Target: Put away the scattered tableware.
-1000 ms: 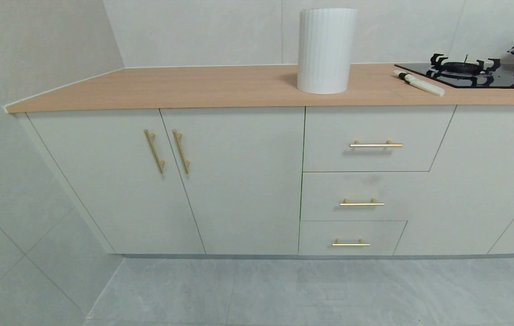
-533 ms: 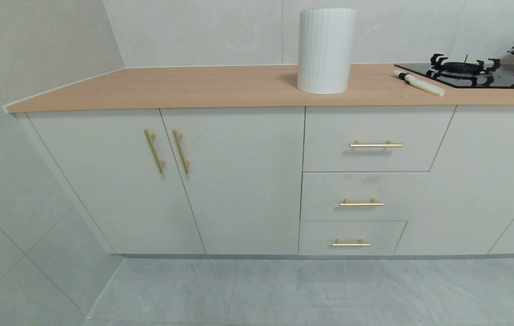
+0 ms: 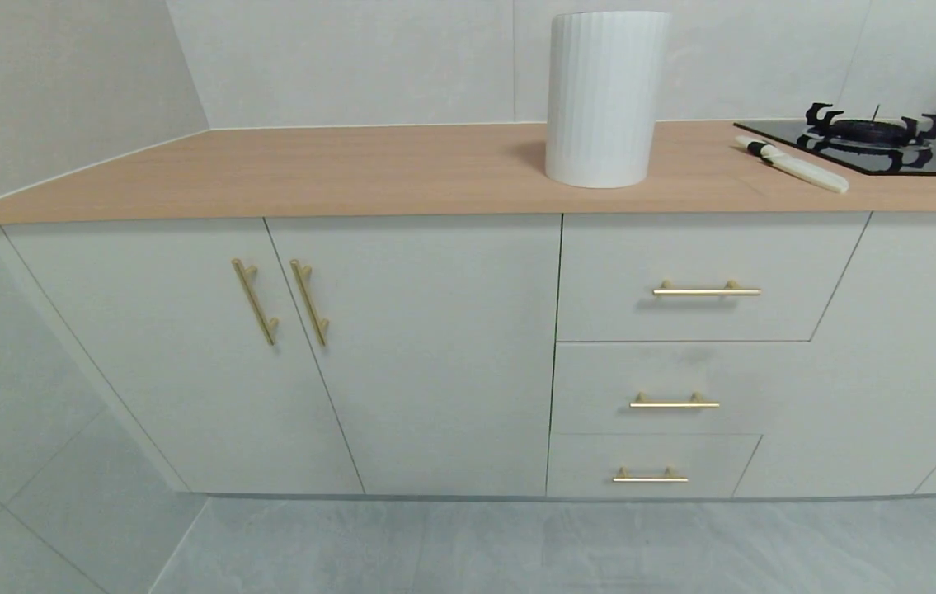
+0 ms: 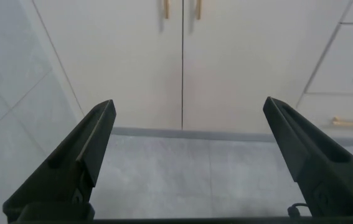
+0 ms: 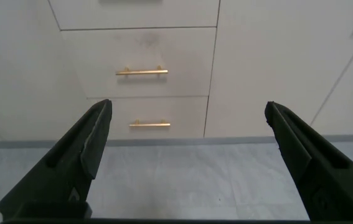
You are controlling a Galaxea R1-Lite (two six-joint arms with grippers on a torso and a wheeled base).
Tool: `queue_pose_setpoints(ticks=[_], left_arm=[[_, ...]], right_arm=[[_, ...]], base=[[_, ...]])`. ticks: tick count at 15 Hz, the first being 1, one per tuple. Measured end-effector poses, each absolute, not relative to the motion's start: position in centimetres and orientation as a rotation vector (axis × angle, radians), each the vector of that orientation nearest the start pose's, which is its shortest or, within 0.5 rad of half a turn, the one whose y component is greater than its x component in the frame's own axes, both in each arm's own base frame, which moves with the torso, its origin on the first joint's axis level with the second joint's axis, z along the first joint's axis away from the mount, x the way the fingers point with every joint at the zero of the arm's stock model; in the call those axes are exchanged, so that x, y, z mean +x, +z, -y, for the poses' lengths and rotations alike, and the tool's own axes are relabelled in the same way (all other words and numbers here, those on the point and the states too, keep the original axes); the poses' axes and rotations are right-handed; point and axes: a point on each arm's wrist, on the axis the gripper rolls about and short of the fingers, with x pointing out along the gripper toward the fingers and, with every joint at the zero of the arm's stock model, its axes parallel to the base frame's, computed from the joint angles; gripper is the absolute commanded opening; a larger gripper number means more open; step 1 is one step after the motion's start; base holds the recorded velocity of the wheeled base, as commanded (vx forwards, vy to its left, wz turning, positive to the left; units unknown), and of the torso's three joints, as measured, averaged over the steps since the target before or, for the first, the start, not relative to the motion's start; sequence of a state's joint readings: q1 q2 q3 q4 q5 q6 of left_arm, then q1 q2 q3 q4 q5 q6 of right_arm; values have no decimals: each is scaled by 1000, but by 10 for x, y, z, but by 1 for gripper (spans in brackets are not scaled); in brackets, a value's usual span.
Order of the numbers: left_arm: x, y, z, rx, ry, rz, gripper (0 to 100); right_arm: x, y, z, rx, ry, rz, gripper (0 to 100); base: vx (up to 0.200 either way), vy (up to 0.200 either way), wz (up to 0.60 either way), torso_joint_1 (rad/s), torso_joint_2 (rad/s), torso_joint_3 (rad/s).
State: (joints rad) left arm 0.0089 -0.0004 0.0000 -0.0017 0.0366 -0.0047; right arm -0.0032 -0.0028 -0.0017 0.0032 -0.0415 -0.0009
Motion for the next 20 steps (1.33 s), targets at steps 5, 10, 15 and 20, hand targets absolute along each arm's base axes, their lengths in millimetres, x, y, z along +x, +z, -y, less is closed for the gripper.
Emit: queue_pose_setpoints(ticks=[5, 10, 15, 20], left_arm=[[-23, 76, -1, -6, 46, 1, 100], [-23, 76, -1, -6, 46, 2, 100], [-23, 76, -1, -6, 45, 1, 100], [-23, 76, -1, -7, 46, 1, 100]], right_arm=[[-23, 76, 1, -1, -44, 1, 100], [-23, 76, 1, -1, -45, 1, 100], [-23, 76, 1, -1, -45, 0, 100], [-23, 76, 1, -1, -45, 0, 100]], base=[[200, 0, 0, 3, -1, 0], [200, 0, 0, 5, 7, 2], [120, 0, 0, -3, 1, 4], [0, 0, 0, 0, 0, 0]])
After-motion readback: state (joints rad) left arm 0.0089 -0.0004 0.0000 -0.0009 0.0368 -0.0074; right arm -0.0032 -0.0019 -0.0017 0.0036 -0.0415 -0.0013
